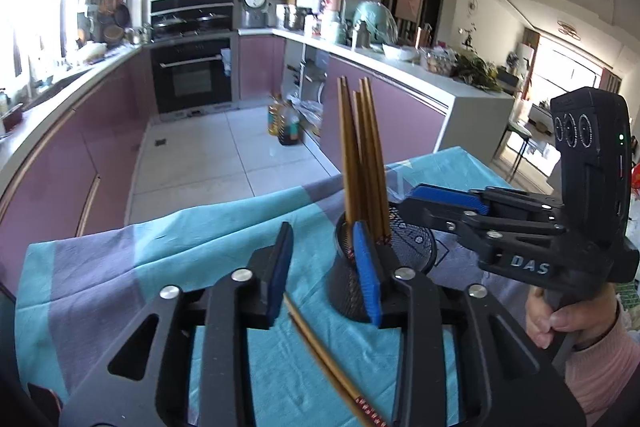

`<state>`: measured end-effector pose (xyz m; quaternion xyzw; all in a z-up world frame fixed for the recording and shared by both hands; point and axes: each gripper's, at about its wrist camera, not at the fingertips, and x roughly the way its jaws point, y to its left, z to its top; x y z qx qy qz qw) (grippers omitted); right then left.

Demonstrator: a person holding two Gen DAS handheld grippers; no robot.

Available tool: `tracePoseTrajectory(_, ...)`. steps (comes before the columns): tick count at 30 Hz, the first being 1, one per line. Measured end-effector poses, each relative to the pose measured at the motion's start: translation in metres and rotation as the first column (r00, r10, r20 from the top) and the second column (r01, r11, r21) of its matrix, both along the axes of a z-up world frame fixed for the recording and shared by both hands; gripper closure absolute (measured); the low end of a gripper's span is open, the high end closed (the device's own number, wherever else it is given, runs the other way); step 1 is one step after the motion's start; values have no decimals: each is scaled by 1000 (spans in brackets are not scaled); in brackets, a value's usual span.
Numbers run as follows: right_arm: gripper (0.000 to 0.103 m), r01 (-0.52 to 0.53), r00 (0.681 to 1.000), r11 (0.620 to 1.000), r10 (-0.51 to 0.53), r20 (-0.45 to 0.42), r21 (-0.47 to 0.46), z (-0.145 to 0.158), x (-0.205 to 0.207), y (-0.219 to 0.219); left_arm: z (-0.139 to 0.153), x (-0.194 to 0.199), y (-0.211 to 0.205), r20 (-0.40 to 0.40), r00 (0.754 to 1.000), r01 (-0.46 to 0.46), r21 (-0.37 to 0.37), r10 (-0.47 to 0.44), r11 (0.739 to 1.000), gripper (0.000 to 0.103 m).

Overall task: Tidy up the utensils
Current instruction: 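Lower the chopsticks into the holder and open both tools, then withdraw both open tools toward the last two chopsticks on the cloth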

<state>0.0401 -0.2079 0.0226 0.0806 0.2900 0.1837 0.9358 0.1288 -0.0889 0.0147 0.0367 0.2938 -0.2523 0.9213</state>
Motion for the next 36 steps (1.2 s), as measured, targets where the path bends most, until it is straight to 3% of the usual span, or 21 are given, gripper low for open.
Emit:
tracePoseTrajectory(4,71,-65,998,998,65,24,-22,2,-22,14,-3,-20,20,41,998,-46,2,46,999,52)
tracePoseTrajectory(7,62,-97,995,994,98,25,-52,-1,-34,27,-10,-31,33,39,997,-68,-12,68,998,45)
tracePoseTrajectory(9,61,-127,992,990,127,2,-59,-9,-41,35,-15,-38,42,35,996,-83,-15,84,996,40)
tracePoseTrajectory(12,61,-150,988,986,147,-45,-71,-23,-45,46,-23,-49,53,34,993,-116,-21,117,993,24)
tracePoseTrajectory(16,61,-166,979,984,156,-128,-67,-48,-46,56,-34,-58,59,25,988,-152,-8,152,988,17)
tracePoseTrajectory(25,62,-193,955,976,164,-248,-96,-89,-50,76,-65,-70,66,-21,978,-208,30,208,978,15)
tracePoseTrajectory(36,72,-181,952,976,143,-270,-120,-99,-54,78,-85,-76,62,-74,978,-192,58,196,980,18)
